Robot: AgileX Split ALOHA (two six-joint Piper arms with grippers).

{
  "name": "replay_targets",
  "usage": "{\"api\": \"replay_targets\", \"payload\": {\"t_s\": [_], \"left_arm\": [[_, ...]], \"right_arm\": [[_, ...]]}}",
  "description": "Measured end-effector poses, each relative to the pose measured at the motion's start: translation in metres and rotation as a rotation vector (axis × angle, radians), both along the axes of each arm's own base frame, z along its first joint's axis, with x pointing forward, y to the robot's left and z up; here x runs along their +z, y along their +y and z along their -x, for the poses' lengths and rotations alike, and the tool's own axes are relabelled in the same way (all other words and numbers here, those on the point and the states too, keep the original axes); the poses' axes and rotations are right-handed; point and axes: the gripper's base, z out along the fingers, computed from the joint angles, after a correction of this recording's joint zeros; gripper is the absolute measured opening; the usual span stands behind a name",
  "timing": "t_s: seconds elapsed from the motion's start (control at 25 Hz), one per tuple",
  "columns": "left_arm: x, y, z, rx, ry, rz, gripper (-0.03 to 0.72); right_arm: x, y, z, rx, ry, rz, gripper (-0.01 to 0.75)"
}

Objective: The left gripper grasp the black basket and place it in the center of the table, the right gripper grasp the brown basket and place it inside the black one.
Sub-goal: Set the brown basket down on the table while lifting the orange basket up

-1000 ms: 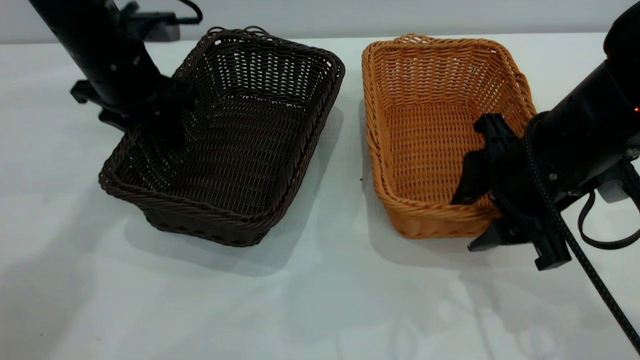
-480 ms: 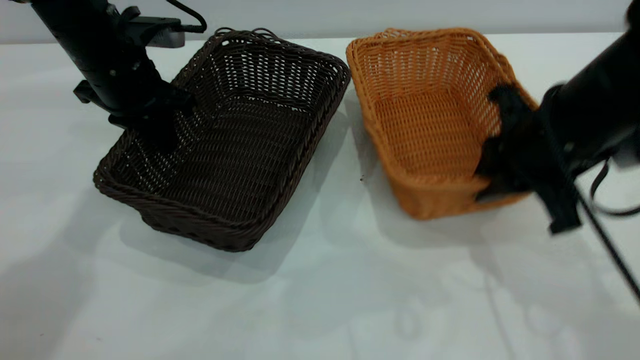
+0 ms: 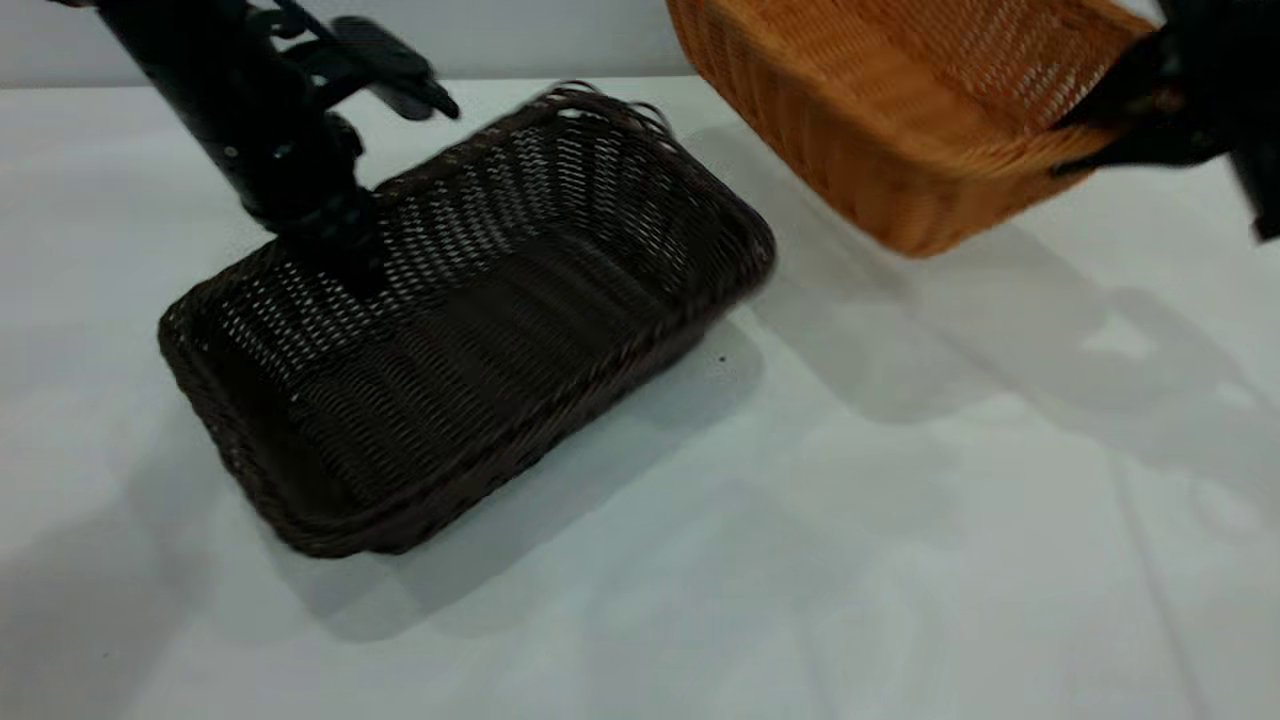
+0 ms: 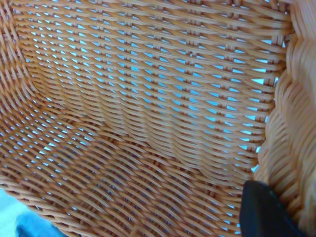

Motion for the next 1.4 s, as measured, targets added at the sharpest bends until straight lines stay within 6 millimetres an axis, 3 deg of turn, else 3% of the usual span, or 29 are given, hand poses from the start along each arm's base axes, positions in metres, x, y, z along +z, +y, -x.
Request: {"api": "replay_targets", "payload": {"t_s": [0.16,0.36,0.56,0.96,1.2,1.4], "left_arm": [[0.001,-0.027,0.003,-0.252,-0.098,-0.034,0.072],[-0.002,-0.062,0.008,-0.464,-0.221,-0.072,0.072],[-0.013,-0.091,0.018,-0.711,-0.306,-0.126,0.072],[-0.013,-0.097,0.019,-0.703,-0.328,-0.119,0.098],[-0.007,-0.098,0.015,-0.625,-0.361,-0.096,0.283],[0.033,-0.1,0.014,-0.617,-0.409,-0.077,0.415]], "right_arm": [[0.023,-0.019,-0.013,0.15,-0.046,-0.009,0.067],[0.052,-0.023,-0.026,0.364,-0.07,0.026,0.067],[0.07,-0.025,-0.038,0.403,-0.118,0.051,0.067],[0.071,-0.025,-0.038,0.404,-0.108,0.055,0.067],[0.072,-0.037,-0.038,0.373,-0.111,0.059,0.067],[0.079,-0.058,-0.043,0.313,-0.136,0.076,0.068]]}}
